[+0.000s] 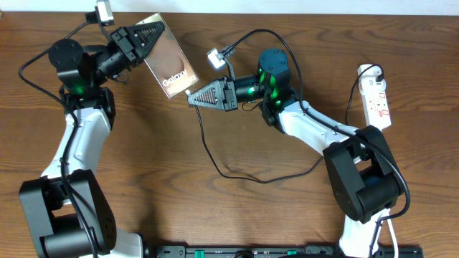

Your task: Plug charger to phone and switch on socket

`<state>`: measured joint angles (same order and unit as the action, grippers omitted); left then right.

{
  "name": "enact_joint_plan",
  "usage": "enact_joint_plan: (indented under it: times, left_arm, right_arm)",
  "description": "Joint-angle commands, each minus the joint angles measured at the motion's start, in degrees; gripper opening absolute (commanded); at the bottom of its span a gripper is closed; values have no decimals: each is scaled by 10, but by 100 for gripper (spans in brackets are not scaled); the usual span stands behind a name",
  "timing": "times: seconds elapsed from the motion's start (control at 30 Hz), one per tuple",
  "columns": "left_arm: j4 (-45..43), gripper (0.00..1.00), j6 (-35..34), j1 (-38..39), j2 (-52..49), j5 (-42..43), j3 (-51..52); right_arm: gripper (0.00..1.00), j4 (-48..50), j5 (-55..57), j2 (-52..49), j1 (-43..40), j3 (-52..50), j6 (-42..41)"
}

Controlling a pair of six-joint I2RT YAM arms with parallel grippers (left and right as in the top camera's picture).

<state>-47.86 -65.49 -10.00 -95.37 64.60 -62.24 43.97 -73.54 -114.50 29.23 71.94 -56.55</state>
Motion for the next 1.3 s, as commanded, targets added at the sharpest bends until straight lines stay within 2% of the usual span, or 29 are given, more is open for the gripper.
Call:
enact_joint_plan:
  times: [0.0,1.0,1.27]
  left_arm:
    - [-7,7,15,7,11,15,-12]
    - [13,7,16,7,11,29,-12]
    - [13,7,11,2,11,3,-12]
  right_arm:
    - [1,2,-5,-3,5,6,7]
    - [1,17,-3,-3,5,6,-3]
    - [1,16,-9,-3,5,6,-2]
